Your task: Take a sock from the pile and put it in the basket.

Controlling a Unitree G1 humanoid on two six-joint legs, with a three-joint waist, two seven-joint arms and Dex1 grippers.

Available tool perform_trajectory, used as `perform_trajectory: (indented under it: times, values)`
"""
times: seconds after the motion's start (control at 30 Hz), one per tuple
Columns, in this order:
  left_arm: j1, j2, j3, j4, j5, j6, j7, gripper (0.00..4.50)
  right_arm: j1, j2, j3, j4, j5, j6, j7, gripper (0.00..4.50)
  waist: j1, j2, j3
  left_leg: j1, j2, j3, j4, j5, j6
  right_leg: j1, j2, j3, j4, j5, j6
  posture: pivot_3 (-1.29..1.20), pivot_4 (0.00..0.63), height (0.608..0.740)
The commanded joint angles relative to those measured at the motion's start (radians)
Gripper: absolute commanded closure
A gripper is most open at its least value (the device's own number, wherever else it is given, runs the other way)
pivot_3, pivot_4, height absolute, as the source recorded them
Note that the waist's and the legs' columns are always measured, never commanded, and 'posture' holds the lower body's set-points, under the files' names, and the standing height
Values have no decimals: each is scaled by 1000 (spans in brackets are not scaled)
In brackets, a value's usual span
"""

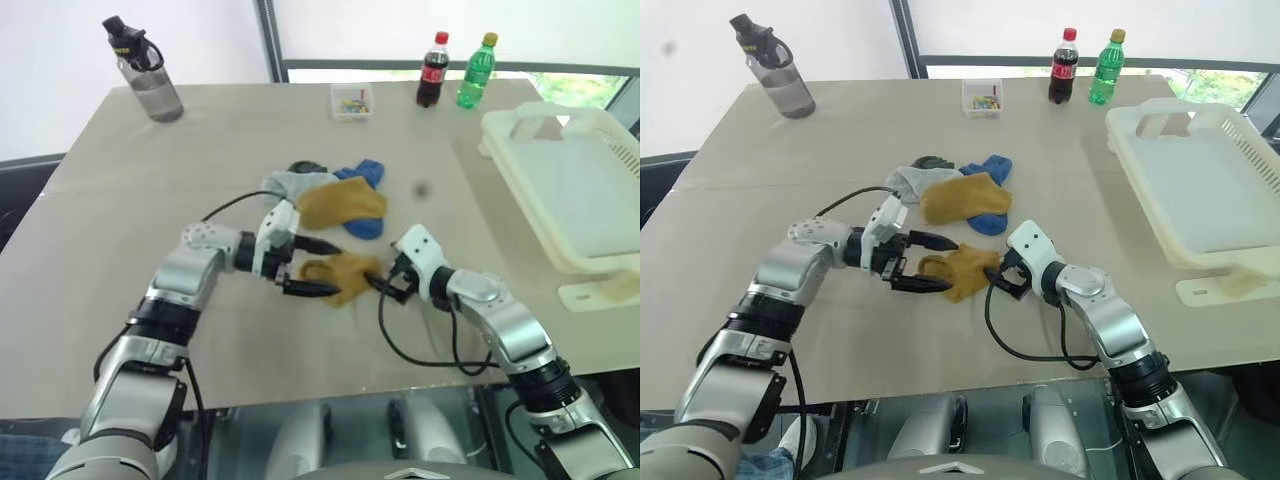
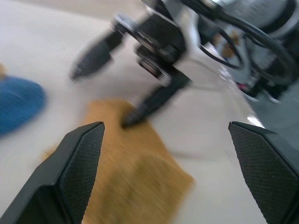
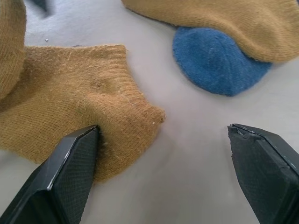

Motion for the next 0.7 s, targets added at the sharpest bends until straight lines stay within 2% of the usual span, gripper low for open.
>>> perform_trajectory:
  times: [0.03, 0.1, 0.3, 0.47, 0.6, 0.7]
  values:
    - [1, 42, -35, -13, 21, -2, -46, 0, 1, -6, -15, 3, -19, -1, -17, 47, 1, 0, 0, 0, 0, 0, 0, 0, 0, 0, 0, 0, 0, 0, 0, 0, 150, 740]
    - [1, 55, -50, -7, 32, -24, -46, 0, 0, -6, -17, 1, -20, 1, -18, 47, 3, 0, 0, 0, 0, 0, 0, 0, 0, 0, 0, 0, 0, 0, 0, 0, 150, 740]
    - [6, 101, -52, -72, -104, 15, -46, 0, 3, -6, -13, 1, -29, 0, -25, 47, 3, 0, 0, 0, 0, -1, 1, 0, 0, 0, 0, 0, 0, 0, 0, 0, 150, 740]
    - [46, 206, -105, -143, -198, 19, -46, 0, -2, -3, -4, 16, -47, 5, -40, 47, 2, 0, 0, 0, 1, -1, 1, 0, 0, 0, 0, 0, 0, 0, 0, 0, 150, 740]
    - [75, 227, -124, -131, -149, -26, -46, 0, -2, -7, -7, 13, -58, 34, -55, 47, 5, 0, 0, 0, 1, -1, 1, 0, 0, 0, 0, 0, 0, 0, 0, 0, 150, 740]
    - [94, 188, -119, -104, -71, -76, -27, 0, 19, -35, -23, -38, -50, 60, -47, 47, 7, 0, 0, 0, 1, 0, 3, 0, 0, 1, 0, 0, 0, 0, 0, 0, 150, 740]
